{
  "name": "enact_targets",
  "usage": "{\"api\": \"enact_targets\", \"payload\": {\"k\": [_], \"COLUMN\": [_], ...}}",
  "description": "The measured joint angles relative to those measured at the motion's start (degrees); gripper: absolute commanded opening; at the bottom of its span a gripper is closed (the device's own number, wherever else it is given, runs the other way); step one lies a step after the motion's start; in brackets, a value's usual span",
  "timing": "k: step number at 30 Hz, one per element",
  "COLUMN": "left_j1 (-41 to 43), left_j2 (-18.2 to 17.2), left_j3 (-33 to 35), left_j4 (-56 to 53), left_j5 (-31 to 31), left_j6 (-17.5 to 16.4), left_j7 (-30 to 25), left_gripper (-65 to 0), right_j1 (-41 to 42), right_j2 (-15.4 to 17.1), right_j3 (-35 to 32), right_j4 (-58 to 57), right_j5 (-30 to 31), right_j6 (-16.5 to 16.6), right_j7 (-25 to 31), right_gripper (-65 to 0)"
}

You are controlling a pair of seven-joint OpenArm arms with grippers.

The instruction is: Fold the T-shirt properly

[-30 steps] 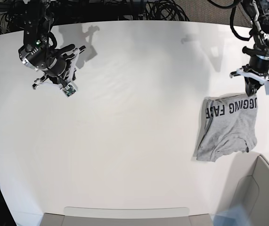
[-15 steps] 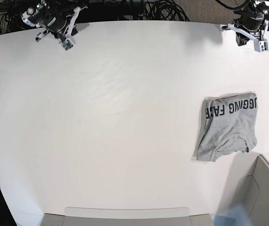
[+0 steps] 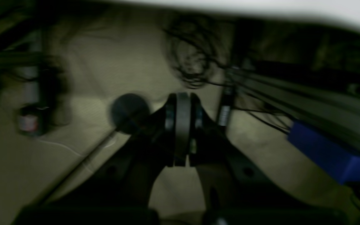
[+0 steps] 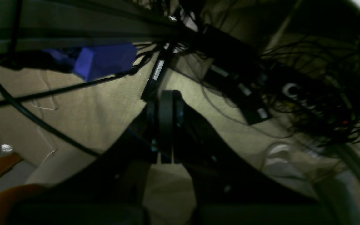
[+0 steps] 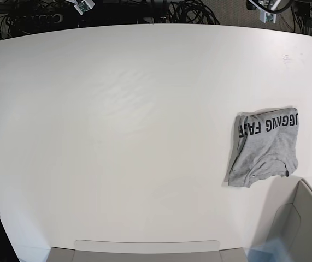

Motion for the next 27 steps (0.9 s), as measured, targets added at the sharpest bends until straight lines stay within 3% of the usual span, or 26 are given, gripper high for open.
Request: {"api": "enact_targets", "payload": {"k": [6,11,15,22,24,26,27], "left_j1": [-0.4,-8.1,-17.1,-32.0,-36.5,-40.8,-42.1], "left_j2": [-1.3,-3.5,-3.5,-2.7,-0.7,1.9,3.3], "left_j3": [6.5,12.4,17.4,27.1,28.5,29.8,30.3], "left_j4": [-19.3,-36.0,-50.5,-82.8,-92.2,-100.3,-100.1], "left_j5": [1.1,1.5,1.4,1.0,0.9,1.2,0.8], "left_j6": [0.1,0.3,-0.2,-0.1,0.4,-0.2,1.0], "left_j7": [-12.7,-19.8,-23.5,-39.2,-41.6,-47.9,-48.3], "left_gripper": [-65.0,-65.0,-65.0,-65.0,-65.0,-65.0,-65.0], "right_j1": [-0.3,3.7,9.2,18.0,20.8,24.3,26.9], "right_j2": [-5.8,-8.3,-8.2,-7.3,-5.9,-4.2,-3.0], "right_j3": [0.0,0.5,0.7,3.5,3.5,4.0,4.7], "right_j4": [-11.8,-24.9,-35.8,-52.7,-58.2,-65.9,-71.1], "right_j5": [-4.7,-8.6,-9.8,-10.3,-11.3,-12.1,-12.8], "right_j6": [-0.3,-0.3,-0.5,-0.6,-0.7,-0.6,-0.5], "right_j7": [11.3,19.7,24.5,30.8,32.1,35.9,36.7], "right_gripper": [-65.0,-65.0,-65.0,-65.0,-65.0,-65.0,-65.0]}}
